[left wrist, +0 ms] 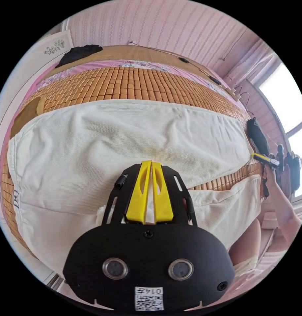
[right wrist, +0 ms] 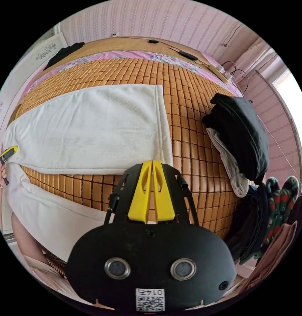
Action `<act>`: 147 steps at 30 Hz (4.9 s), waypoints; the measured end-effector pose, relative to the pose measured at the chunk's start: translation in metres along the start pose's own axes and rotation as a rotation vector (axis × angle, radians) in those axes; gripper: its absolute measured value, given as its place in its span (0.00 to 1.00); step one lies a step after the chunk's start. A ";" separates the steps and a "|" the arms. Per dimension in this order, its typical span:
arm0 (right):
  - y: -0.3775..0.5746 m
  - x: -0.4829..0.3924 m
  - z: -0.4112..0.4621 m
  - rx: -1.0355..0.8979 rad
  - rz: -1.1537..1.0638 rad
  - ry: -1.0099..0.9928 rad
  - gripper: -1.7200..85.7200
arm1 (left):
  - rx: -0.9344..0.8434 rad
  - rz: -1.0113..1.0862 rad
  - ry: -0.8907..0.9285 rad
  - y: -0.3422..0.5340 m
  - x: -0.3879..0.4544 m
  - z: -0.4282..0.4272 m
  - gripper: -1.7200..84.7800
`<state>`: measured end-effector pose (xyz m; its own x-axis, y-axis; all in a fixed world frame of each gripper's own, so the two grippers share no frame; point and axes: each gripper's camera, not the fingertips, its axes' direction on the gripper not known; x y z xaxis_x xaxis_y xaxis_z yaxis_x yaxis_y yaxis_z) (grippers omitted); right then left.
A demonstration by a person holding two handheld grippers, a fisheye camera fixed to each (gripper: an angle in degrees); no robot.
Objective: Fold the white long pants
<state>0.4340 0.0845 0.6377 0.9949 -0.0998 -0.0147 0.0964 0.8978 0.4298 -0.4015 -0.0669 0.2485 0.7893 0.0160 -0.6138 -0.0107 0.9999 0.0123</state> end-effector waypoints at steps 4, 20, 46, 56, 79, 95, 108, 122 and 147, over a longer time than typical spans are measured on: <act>0.084 0.051 -0.035 0.043 0.092 -0.282 0.02 | 0.123 -0.168 0.043 0.057 -0.064 -0.073 0.02; 0.241 0.132 0.000 -0.237 0.277 -0.407 0.21 | 0.188 -0.794 0.108 0.212 -0.228 -0.168 0.17; 0.210 0.167 -0.076 -0.069 0.210 -0.356 0.10 | 0.296 -0.641 0.038 0.233 -0.126 -0.239 0.05; -0.027 0.153 -0.086 0.096 -0.021 -0.329 0.08 | 0.430 -0.329 0.015 0.047 -0.086 -0.241 0.08; -0.096 0.086 0.052 -0.136 -0.029 -0.107 0.09 | -0.299 -0.378 -0.550 -0.079 -0.059 0.009 0.15; 0.125 0.121 -0.006 -0.336 -0.009 -0.220 0.08 | -0.713 0.187 -0.703 -0.009 0.018 0.078 0.07; 0.135 0.110 -0.054 0.038 0.007 -0.147 0.17 | -0.162 0.717 -0.363 0.004 0.202 0.027 0.06; 0.199 0.171 -0.123 0.223 0.172 -0.406 0.03 | -0.216 0.942 -0.152 -0.017 0.270 0.135 0.03; 0.262 0.131 -0.027 -0.207 0.375 -0.228 0.12 | -0.214 0.670 -0.147 -0.019 0.216 0.166 0.02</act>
<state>0.5902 0.3185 0.7241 0.9324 0.1763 0.3154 -0.2407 0.9541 0.1781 -0.1284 -0.0829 0.2466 0.6452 0.6408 -0.4160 -0.6301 0.7543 0.1846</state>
